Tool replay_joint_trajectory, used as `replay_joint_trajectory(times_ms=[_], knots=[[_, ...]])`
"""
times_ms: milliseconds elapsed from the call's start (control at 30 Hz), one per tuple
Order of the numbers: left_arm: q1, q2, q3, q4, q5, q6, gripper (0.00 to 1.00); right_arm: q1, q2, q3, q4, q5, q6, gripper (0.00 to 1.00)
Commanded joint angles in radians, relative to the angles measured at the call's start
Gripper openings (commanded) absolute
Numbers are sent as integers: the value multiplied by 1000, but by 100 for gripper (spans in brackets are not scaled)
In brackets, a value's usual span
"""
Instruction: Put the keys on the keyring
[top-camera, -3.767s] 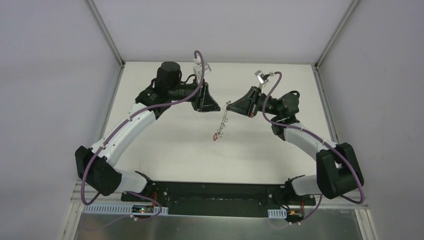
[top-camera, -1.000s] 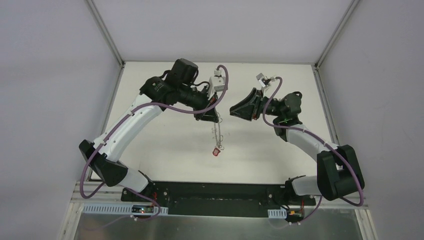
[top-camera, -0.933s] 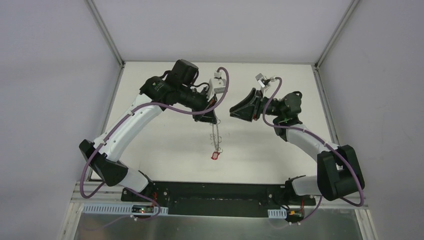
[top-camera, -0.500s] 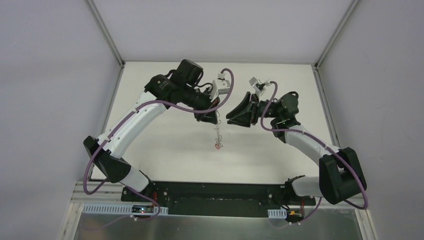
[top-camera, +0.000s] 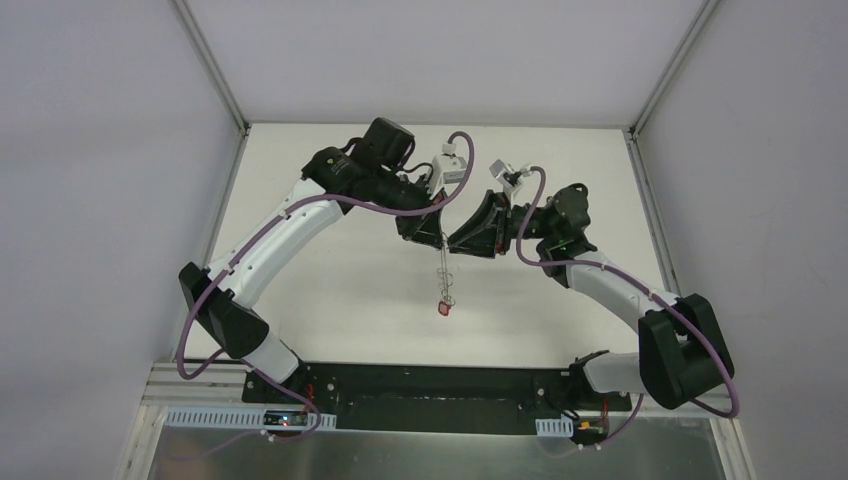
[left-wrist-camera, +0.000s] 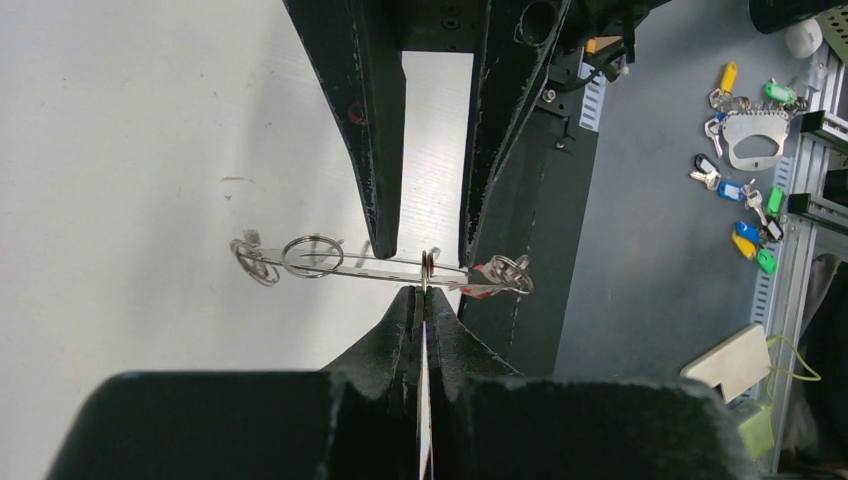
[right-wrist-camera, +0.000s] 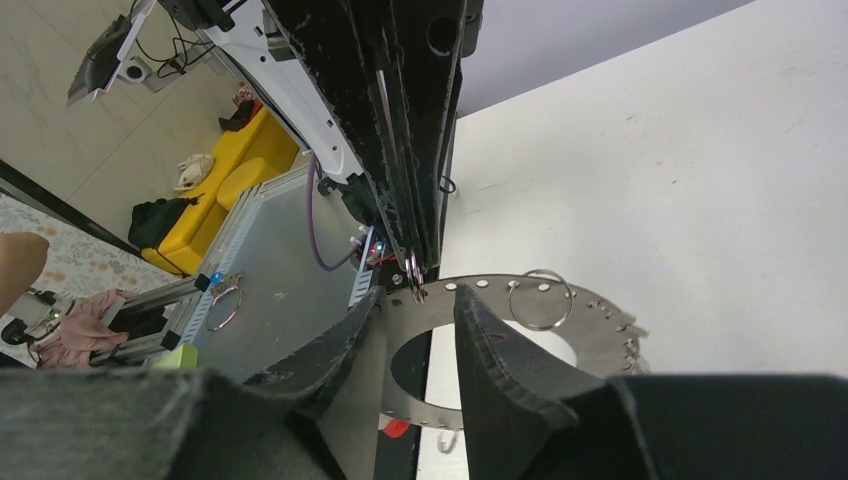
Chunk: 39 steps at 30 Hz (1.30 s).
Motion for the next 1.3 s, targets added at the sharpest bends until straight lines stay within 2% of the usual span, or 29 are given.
replay_joint_trajectory(times_ms=[0,633,767,967,1167,1267], knots=[[-11,-7,23,36,52,-23,0,10,-25,48,-7,-6,-52,32],[-12,4,3,42,63,-26,0,23,-12,61,-20,-5,-49,17],[-12,8,3,44,61,-26,0,25,-10,60,-18,-10,-45,0],[-7,1,-8,53,79,-1,0,17,-9,53,22,10,-2,0],[34,-82,-160,257,172,-58,18,-16,2,29,131,58,110,0],[44,-107,-199,304,181,-60,24,-18,10,28,153,65,133,0]])
